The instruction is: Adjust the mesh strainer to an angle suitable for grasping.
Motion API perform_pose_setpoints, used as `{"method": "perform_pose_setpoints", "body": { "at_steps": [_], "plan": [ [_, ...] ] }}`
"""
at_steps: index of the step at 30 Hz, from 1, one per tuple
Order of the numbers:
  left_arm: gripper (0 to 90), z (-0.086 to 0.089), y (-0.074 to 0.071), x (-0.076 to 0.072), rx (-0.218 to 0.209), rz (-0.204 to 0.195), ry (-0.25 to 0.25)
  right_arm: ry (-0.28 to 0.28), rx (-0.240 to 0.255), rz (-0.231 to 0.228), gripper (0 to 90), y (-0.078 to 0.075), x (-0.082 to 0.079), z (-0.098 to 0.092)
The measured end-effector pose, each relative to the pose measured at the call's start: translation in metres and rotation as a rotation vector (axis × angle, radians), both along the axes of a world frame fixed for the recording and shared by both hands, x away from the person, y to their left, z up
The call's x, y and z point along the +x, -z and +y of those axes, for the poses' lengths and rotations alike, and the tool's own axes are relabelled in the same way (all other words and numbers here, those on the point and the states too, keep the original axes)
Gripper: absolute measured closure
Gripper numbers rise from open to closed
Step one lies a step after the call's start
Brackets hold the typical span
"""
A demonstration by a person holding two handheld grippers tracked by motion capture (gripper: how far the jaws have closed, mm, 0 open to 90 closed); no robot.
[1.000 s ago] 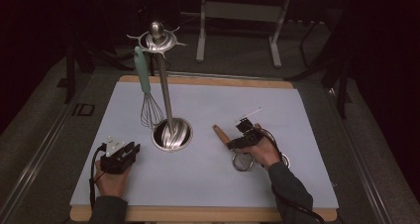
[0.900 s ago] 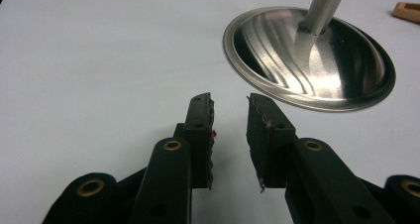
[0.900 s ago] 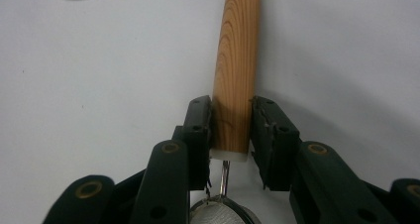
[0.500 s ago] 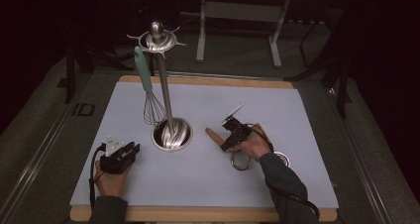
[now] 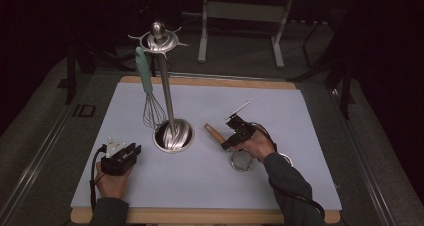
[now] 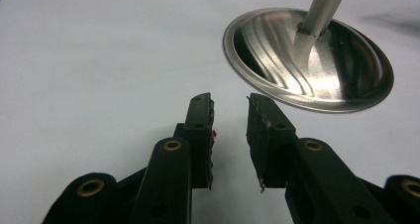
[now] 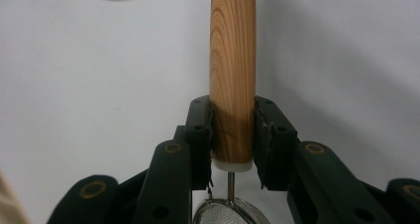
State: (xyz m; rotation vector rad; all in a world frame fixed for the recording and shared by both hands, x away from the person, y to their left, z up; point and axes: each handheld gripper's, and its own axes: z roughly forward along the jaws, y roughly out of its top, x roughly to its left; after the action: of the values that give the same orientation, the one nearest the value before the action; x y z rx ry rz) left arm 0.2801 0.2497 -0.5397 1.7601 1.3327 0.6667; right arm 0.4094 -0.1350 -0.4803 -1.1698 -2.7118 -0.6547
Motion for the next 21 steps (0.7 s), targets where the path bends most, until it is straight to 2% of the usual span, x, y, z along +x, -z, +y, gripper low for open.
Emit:
{"method": "perform_pose_setpoints", "body": {
  "at_steps": [5, 6, 7, 9, 11, 12, 14, 18, 21],
  "plan": [
    [72.0, 0.0, 0.0, 0.0, -0.006, -0.001, -0.002, -0.015, 0.033, -0.017, 70.8, -0.008, -0.004, 0.004],
    [72.0, 0.0, 0.0, 0.0, -0.006, -0.001, -0.001, -0.022, 0.04, -0.039, 70.8, -0.012, -0.005, 0.006],
    [71.8, 0.0, 0.0, 0.0, -0.006, -0.001, -0.001, -0.022, 0.04, -0.039, 70.8, -0.012, -0.005, 0.006],
    [71.5, 0.001, 0.0, 0.0, -0.009, 0.001, 0.0, -0.022, 0.046, -0.095, 70.8, -0.019, -0.009, 0.008],
    [71.4, 0.001, 0.0, 0.0, -0.009, 0.001, 0.0, -0.021, 0.051, -0.103, 70.8, -0.02, -0.01, 0.008],
    [71.3, 0.001, 0.0, 0.0, -0.015, -0.002, -0.004, -0.024, 0.061, -0.132, 70.8, -0.024, -0.013, 0.009],
    [71.2, 0.001, 0.0, 0.0, -0.016, -0.002, -0.004, -0.032, 0.062, -0.155, 70.7, -0.027, -0.015, 0.011],
    [70.9, 0.001, 0.0, 0.0, -0.014, 0.0, -0.005, -0.04, 0.078, -0.192, 70.8, -0.034, -0.02, 0.013],
    [70.8, 0.001, 0.0, 0.0, -0.012, 0.0, -0.005, -0.055, 0.105, -0.199, 70.8, -0.039, -0.023, 0.014]
  ]
}}
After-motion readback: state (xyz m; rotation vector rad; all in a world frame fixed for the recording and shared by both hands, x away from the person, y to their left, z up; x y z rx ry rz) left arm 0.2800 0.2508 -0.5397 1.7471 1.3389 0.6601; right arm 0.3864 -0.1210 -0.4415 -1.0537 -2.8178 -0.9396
